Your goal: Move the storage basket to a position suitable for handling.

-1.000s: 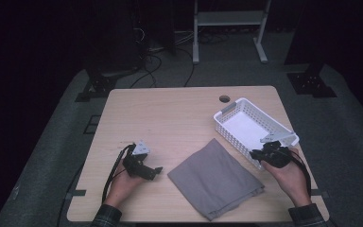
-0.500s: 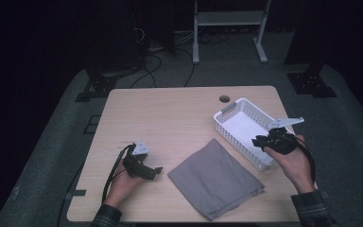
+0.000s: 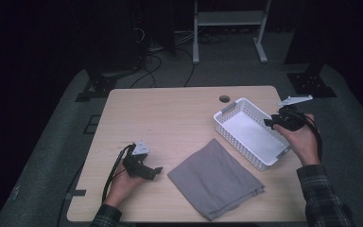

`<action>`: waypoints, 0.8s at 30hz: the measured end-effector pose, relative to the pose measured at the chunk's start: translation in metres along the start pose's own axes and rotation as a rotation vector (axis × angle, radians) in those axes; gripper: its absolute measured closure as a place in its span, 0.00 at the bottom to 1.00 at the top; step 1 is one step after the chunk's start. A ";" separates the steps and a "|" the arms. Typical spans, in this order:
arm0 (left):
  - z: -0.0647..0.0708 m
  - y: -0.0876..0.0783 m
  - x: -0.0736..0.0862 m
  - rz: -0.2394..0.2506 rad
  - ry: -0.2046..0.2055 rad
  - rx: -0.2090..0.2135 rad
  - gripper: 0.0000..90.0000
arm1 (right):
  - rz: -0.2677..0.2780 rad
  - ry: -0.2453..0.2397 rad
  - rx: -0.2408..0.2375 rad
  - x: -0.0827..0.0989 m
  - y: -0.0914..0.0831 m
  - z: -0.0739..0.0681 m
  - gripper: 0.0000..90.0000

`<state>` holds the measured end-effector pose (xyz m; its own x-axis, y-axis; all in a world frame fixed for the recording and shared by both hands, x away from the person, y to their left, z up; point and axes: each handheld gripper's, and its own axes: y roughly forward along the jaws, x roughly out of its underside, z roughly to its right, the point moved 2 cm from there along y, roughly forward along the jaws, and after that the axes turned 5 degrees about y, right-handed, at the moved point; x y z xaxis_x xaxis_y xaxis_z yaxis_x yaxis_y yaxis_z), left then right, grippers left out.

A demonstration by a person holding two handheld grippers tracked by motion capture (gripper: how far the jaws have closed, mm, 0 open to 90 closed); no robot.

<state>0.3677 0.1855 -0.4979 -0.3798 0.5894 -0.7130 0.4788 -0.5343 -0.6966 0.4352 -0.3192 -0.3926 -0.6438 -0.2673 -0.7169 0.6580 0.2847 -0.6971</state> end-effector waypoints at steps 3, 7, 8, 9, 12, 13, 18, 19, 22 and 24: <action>0.000 0.000 0.000 -0.002 0.003 0.000 0.00 | -0.022 0.008 0.028 -0.002 0.014 0.016 0.66; 0.000 0.000 0.000 -0.003 0.003 0.000 0.00 | -0.053 0.003 0.043 -0.001 0.025 0.022 0.67; 0.000 0.000 0.000 -0.002 0.003 0.000 0.00 | -0.070 0.005 0.044 -0.001 0.031 0.025 0.72; 0.000 0.000 0.000 -0.002 0.003 0.000 0.00 | -0.070 0.005 0.044 -0.001 0.031 0.025 0.72; 0.000 0.000 0.000 -0.002 0.003 0.000 0.00 | -0.112 -0.002 0.052 0.003 0.038 0.028 0.82; 0.000 0.000 0.000 -0.003 0.003 0.000 0.00 | -0.115 -0.007 0.062 0.005 0.039 0.028 0.86; 0.000 0.000 0.000 -0.003 0.003 0.000 0.00 | -0.127 -0.005 0.021 0.008 0.034 0.030 0.92; 0.000 0.000 0.000 -0.003 0.003 0.000 0.00 | -0.134 -0.001 -0.001 0.011 0.030 0.030 0.93; 0.000 0.000 0.000 -0.003 0.003 0.000 0.00 | -0.133 0.000 -0.009 0.014 0.027 0.032 0.93; 0.000 0.000 0.000 -0.003 0.003 0.000 0.00 | -0.139 0.004 -0.026 0.020 0.021 0.035 0.93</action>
<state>0.3677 0.1857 -0.4979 -0.3787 0.5925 -0.7110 0.4776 -0.5329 -0.6985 0.4490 -0.3506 -0.4219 -0.7295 -0.3021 -0.6137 0.5524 0.2689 -0.7890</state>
